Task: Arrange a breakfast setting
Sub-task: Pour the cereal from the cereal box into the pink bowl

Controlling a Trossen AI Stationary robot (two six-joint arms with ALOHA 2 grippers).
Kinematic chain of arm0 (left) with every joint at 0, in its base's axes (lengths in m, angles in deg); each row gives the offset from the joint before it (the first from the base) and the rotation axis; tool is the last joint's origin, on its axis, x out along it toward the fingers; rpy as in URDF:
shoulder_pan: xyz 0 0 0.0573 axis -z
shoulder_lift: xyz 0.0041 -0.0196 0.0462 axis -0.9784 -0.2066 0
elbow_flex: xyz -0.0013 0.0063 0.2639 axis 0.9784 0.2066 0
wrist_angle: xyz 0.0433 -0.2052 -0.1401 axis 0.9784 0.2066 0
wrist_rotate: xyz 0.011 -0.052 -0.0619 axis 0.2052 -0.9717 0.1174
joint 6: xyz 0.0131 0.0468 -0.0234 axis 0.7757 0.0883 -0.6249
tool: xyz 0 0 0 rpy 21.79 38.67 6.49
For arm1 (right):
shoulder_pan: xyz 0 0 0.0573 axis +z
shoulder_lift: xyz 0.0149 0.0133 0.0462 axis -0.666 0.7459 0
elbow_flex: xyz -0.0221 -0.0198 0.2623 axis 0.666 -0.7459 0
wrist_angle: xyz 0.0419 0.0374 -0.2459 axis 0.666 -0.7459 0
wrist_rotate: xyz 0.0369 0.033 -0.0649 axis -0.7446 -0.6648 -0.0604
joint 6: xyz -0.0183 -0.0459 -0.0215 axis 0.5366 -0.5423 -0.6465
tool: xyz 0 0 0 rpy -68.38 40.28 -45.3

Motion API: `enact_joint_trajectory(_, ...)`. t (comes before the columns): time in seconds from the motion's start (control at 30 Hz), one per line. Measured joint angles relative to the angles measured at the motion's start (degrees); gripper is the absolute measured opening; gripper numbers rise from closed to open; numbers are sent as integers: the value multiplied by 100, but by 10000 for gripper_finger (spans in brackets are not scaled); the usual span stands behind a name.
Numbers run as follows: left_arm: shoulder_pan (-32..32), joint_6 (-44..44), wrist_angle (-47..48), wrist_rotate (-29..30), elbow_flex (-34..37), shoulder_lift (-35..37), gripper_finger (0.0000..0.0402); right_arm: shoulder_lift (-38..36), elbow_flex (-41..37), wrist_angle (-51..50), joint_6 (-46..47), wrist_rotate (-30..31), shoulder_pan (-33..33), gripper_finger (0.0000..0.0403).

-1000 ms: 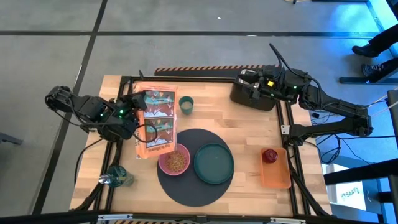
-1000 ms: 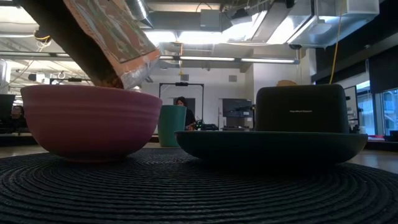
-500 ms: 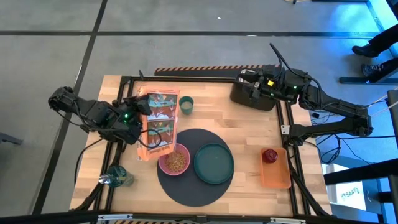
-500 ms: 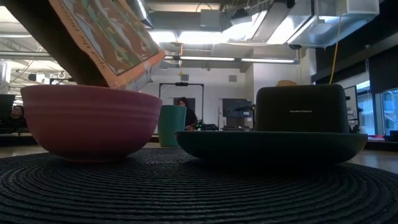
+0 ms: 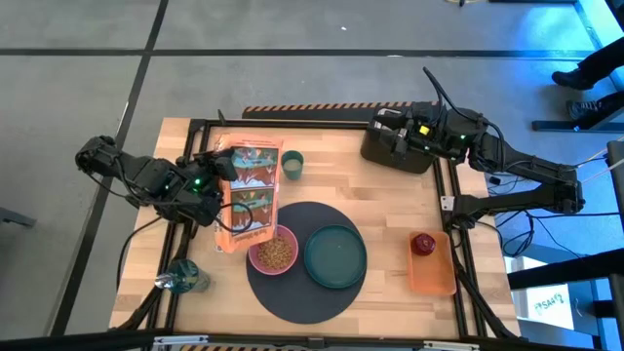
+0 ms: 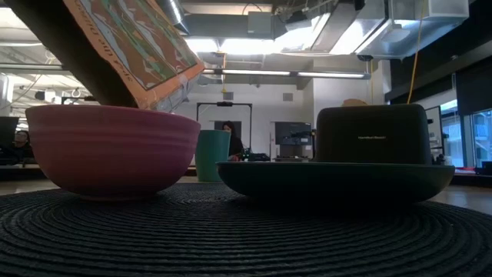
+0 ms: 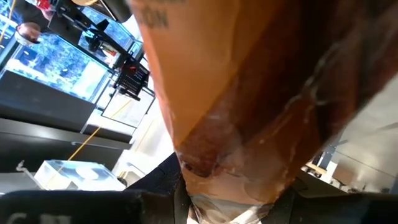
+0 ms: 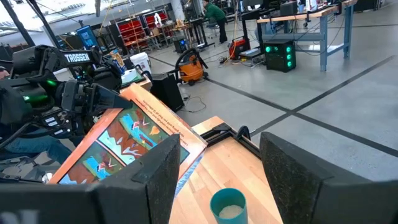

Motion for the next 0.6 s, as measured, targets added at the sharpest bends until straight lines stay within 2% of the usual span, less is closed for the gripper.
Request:
enact_joint_trajectory(0.4, -15, 40, -133, -127, -20, -7, 127, 0, 0, -5, -1, 0, 0, 209)
enact_joint_trajectory(0.6, 33, 39, -101, -144, -282, -28, 127, 0, 1, -43, -2, 1, 0, 209)
